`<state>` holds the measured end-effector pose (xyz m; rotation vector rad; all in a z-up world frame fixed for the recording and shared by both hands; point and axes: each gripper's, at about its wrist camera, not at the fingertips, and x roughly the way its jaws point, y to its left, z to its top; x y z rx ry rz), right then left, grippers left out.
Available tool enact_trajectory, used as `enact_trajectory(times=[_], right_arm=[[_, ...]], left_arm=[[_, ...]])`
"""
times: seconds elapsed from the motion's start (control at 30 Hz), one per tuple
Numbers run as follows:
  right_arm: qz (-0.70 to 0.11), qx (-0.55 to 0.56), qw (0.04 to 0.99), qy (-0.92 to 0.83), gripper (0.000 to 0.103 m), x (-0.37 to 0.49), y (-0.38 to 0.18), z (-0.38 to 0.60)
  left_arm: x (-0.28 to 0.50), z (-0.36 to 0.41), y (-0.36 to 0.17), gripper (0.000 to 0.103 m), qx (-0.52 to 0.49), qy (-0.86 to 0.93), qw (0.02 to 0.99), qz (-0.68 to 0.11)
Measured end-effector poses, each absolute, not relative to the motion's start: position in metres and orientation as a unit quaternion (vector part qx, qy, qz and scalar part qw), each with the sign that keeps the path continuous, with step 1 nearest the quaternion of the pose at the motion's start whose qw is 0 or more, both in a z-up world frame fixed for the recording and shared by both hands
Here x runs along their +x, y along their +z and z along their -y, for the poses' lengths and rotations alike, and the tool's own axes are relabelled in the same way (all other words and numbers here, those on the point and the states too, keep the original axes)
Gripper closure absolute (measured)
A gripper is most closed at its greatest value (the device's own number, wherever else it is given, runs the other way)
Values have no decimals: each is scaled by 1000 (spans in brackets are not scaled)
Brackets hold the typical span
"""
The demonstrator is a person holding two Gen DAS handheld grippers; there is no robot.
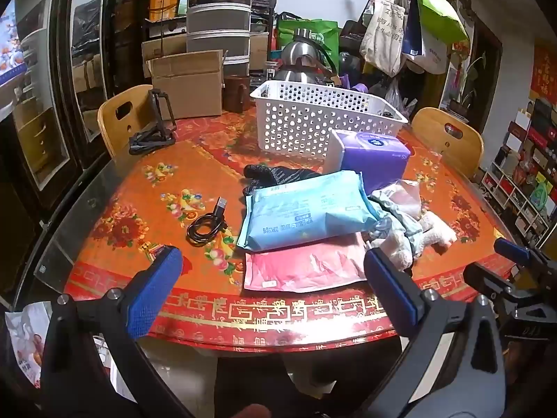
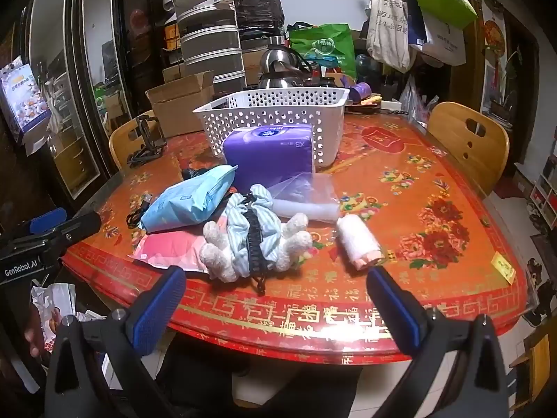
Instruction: Organize soft objects
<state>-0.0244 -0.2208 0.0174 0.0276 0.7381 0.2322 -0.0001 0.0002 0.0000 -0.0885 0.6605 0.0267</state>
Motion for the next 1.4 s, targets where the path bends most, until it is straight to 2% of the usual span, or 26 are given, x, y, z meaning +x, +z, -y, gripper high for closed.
enact_trajectory(times=[1.4], right_arm=[[-362, 18, 925, 115, 0, -25, 18, 222]], left_arm=[[0, -4, 0, 0, -40, 16, 945, -323]])
